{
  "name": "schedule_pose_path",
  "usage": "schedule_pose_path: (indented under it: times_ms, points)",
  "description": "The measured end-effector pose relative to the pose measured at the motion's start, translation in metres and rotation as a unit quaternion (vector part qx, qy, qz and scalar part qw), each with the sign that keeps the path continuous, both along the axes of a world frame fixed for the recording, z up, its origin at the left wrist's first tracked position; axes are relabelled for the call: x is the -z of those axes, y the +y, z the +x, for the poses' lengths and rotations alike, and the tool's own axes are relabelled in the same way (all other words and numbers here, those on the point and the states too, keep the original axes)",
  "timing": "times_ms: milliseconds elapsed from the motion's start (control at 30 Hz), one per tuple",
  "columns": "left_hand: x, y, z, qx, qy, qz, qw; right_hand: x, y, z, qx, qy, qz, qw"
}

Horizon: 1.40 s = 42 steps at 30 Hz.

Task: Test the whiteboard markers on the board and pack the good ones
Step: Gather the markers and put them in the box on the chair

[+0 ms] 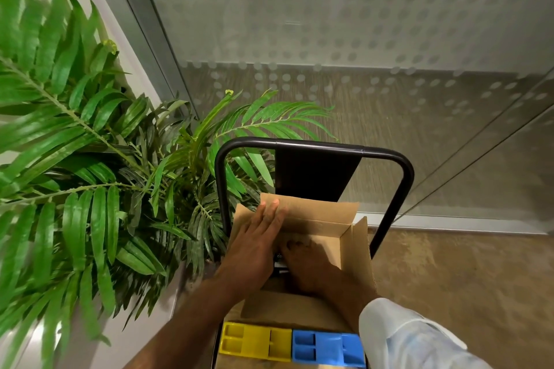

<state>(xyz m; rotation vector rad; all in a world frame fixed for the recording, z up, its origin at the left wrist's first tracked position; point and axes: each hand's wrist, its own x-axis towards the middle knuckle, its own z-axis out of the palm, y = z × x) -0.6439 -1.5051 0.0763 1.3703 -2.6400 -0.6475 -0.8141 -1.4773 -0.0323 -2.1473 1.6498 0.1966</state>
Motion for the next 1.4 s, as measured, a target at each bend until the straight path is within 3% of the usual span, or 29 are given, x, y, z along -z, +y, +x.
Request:
schedule_pose_path:
  times_ms: [533,900,1100,1267,1400]
  points:
    - [0.027,-0.005,0.003,0.000,-0.090,-0.080,0.993,-0.006,0.003,0.002,0.035,-0.011,-0.014,0.999]
    - [0.033,-0.004,0.002,-0.016,-0.014,-0.065,0.998,-0.036,0.014,-0.004,0.069,0.039,-0.090,0.993]
    - [0.024,-0.001,0.001,-0.026,0.026,-0.015,0.999,-0.066,0.035,-0.010,0.088,0.065,-0.133,0.985]
    - [0.007,0.004,-0.003,-0.032,-0.056,-0.025,0.998,-0.080,0.042,-0.020,0.097,0.042,-0.208,0.972]
    - [-0.003,0.015,-0.005,-0.088,-0.107,-0.024,0.990,-0.090,0.046,-0.026,0.080,0.006,-0.150,0.985]
